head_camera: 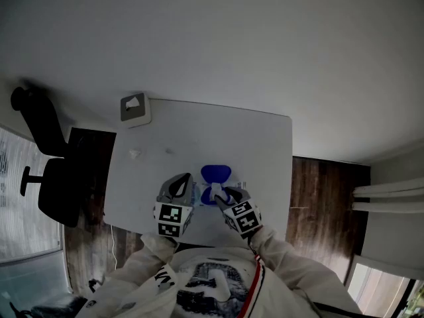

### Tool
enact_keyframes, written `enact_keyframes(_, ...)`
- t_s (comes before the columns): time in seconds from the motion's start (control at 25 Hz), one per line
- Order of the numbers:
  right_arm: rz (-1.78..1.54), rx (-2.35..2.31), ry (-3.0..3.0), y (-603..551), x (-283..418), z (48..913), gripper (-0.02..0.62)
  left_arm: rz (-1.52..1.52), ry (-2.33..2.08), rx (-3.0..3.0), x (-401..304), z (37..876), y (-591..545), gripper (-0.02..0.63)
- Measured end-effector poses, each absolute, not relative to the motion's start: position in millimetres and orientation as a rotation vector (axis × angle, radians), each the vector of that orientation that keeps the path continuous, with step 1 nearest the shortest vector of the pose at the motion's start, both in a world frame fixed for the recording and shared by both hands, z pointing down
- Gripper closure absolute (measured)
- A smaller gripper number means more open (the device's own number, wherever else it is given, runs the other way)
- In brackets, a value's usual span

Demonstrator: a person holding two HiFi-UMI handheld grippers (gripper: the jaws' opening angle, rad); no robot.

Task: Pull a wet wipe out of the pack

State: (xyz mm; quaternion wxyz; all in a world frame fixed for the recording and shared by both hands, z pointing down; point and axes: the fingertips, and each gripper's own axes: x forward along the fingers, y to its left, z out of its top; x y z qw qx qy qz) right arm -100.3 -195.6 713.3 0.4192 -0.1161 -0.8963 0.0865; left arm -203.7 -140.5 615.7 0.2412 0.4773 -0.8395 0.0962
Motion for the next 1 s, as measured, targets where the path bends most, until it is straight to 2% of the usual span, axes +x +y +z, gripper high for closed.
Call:
enact_keyframes(0.04, 0.209, -0.285, -2.250, -195.9, -101.8, 714.0, 0.431, 0.267, -2.297, 1.299, -204.5, 616.9, -138.5, 0.601)
enact_keyframes(0.36, 0.193, -0.303, -2.235, -186.7, -105.8, 722.1, 0.475, 0.264, -2.303, 1.258, -208.6, 619.0, -126.0, 0.601)
enact_keyframes(0.56, 0.203, -0.295, -2.214, -185.1, -105.9, 716.7, 0.550, 0.267, -2.291, 1.256, -206.8, 622.9, -126.4, 0.601)
enact_keyframes(0.76, 0.193, -0.292, -2.216, -188.4, -106.3, 715.7, 0.585, 0.266, -2.289, 1.280, -206.4, 622.7, -133.7, 0.601)
enact_keyframes(1.0, 0.179, -0.285, -2.249, -192.3, -104.7, 719.0, 0.588, 0.283, -2.290, 1.278, -204.9, 620.0, -132.6, 0.601)
